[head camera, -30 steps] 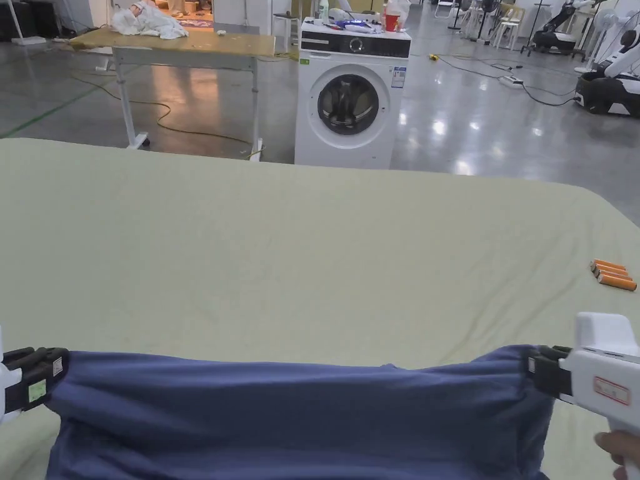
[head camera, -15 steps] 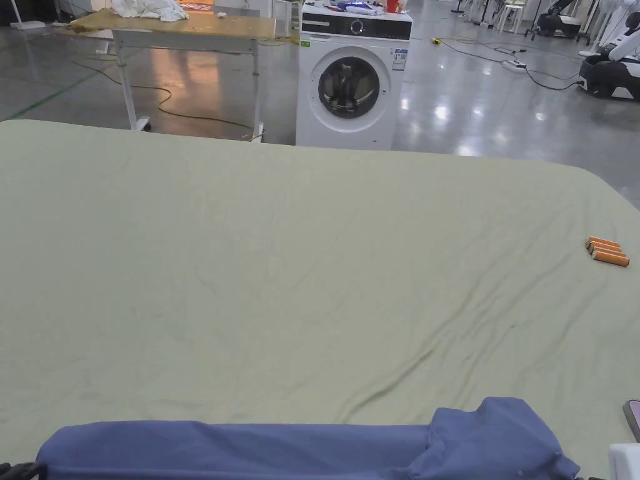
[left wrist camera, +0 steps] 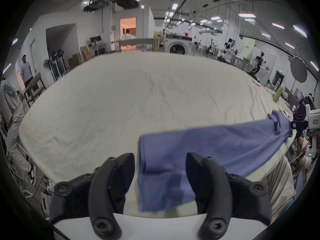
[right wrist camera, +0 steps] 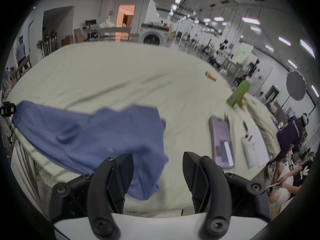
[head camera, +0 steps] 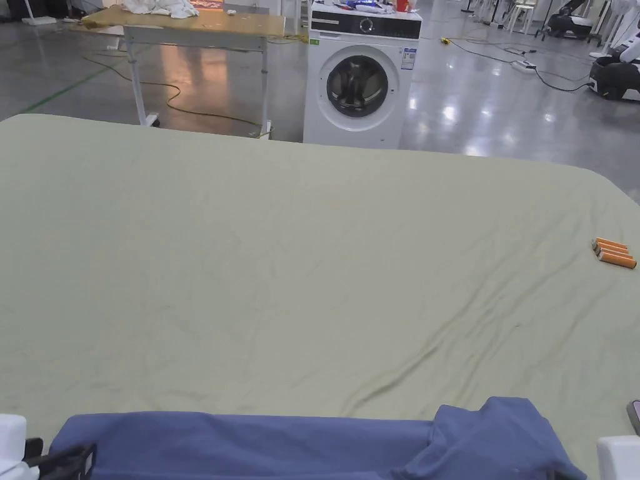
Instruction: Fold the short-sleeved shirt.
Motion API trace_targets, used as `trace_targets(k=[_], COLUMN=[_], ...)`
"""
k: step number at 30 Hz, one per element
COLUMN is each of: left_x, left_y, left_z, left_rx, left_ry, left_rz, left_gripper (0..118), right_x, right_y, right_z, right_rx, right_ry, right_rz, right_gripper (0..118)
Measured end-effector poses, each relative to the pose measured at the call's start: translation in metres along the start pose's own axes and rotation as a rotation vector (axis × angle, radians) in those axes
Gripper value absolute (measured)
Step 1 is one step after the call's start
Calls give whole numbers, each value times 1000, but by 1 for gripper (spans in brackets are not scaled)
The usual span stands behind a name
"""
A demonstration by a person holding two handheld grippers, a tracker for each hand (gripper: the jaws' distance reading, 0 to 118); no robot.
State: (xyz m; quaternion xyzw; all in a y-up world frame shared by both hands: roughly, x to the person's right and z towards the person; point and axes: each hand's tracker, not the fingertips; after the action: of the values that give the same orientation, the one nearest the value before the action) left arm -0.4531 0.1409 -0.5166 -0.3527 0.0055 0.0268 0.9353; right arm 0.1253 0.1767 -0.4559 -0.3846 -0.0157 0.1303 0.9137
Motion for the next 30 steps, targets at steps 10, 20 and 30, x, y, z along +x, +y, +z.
trace_targets(k=[10,20,30], left_x=[60,109,69], left_y=[91,149,166], left_z=[-28,-31,-38], left_rx=[262,589,525], left_ry=[-11,112,130], left_rz=[-51,-106,-66], left_gripper=[64,19,0], right_x=[-61,-118,-132], right_y=[73,110,117], right_z=[27,26,31], right_rx=[350,715,779], right_ry=[2,65,62], right_rz=[-78,-241,-210], right_gripper=[68,10,0])
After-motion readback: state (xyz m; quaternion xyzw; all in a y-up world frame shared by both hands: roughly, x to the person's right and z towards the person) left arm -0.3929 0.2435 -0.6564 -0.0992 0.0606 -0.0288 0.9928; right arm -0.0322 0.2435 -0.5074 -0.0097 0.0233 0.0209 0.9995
